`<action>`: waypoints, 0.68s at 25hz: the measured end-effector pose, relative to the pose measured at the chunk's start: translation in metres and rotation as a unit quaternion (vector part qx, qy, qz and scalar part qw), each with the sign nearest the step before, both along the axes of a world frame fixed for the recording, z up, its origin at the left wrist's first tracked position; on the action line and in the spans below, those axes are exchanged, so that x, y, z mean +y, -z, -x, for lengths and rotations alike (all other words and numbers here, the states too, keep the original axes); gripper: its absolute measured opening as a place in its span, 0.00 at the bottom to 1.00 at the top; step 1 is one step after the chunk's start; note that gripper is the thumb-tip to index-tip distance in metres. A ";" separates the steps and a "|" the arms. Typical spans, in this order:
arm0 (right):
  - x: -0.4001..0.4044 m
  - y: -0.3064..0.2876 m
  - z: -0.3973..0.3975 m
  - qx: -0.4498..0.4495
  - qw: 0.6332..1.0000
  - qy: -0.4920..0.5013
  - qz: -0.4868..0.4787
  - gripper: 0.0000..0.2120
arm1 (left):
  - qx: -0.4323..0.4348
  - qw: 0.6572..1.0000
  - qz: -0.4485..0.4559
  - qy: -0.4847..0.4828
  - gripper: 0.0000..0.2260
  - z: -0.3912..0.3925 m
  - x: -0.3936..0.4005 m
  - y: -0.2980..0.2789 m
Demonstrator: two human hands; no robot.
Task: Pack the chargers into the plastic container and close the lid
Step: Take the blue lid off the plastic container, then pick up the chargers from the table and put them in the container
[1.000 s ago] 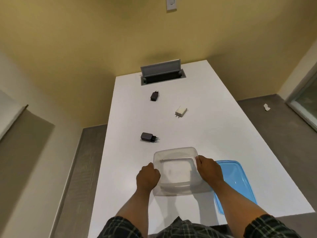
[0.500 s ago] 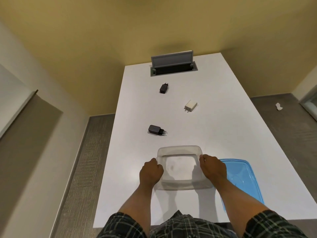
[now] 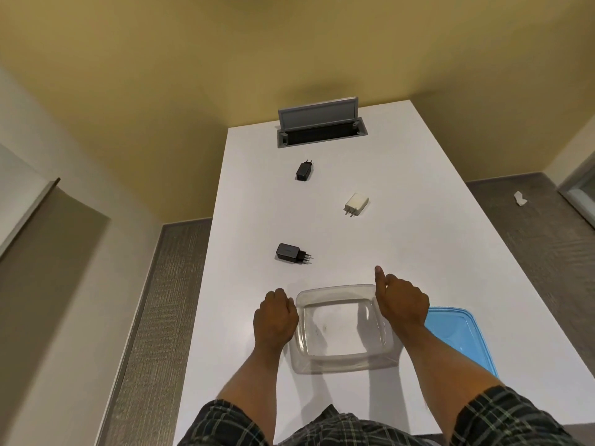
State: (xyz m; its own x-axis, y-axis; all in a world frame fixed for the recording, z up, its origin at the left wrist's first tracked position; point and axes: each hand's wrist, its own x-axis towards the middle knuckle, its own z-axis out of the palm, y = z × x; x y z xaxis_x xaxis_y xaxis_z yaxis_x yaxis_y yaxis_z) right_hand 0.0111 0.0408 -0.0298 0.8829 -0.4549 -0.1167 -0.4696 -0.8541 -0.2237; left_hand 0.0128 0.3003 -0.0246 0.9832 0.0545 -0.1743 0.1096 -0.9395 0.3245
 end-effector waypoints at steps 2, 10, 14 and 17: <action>0.001 -0.004 -0.022 -0.020 1.000 -0.015 0.004 0.31 | 0.000 0.999 -0.007 0.031 0.10 -0.019 0.002 -0.002; 0.003 0.010 -0.107 0.106 0.985 -0.132 0.031 0.15 | 0.006 0.987 -0.076 0.144 0.25 -0.104 0.012 0.001; 0.006 0.030 -0.121 0.119 0.982 -0.135 0.051 0.15 | 0.036 0.978 -0.091 0.185 0.33 -0.141 0.014 0.010; 0.001 0.038 -0.140 0.106 0.984 -0.129 0.067 0.20 | 0.061 0.970 -0.118 0.204 0.36 -0.162 0.010 0.017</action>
